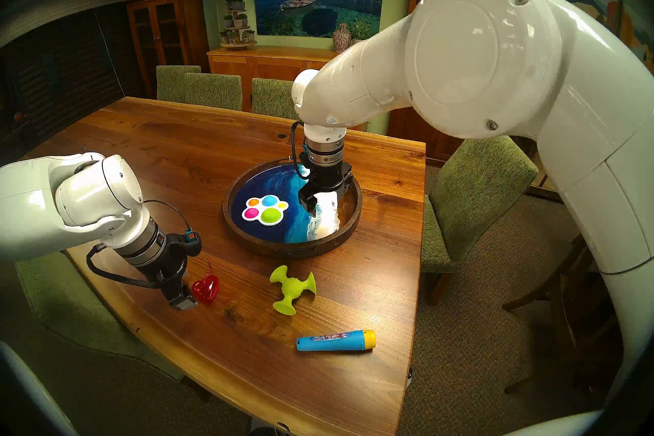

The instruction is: Put toys in center tray

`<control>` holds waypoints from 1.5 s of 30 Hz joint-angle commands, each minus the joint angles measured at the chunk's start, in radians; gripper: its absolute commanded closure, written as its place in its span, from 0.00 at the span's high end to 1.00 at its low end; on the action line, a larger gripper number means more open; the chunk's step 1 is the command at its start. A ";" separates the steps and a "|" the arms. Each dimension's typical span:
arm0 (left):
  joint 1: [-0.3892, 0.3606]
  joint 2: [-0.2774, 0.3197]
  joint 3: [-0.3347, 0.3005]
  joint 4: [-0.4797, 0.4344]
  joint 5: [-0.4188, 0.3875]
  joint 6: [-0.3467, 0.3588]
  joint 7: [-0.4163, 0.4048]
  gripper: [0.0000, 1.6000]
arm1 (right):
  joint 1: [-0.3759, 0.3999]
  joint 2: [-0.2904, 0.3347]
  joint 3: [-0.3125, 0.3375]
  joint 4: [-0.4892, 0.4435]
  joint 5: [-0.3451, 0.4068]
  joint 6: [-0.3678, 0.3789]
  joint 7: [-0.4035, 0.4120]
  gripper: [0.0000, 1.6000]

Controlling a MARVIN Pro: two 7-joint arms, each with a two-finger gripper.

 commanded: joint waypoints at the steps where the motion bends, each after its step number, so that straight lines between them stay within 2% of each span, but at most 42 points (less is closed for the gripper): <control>1: 0.041 -0.087 -0.041 0.021 -0.081 -0.005 0.056 1.00 | 0.032 0.006 0.001 0.018 -0.001 -0.001 0.002 1.00; 19: 0.176 -0.235 -0.122 0.142 -0.263 -0.057 0.186 1.00 | 0.032 0.006 0.001 0.018 -0.001 -0.001 0.002 1.00; 35: 0.237 -0.275 -0.138 0.161 -0.313 -0.064 0.251 1.00 | 0.032 0.006 0.001 0.018 -0.001 -0.001 0.002 1.00; 45: 0.262 -0.275 -0.131 0.159 -0.328 -0.068 0.285 1.00 | 0.032 0.006 0.001 0.018 -0.001 -0.001 0.002 1.00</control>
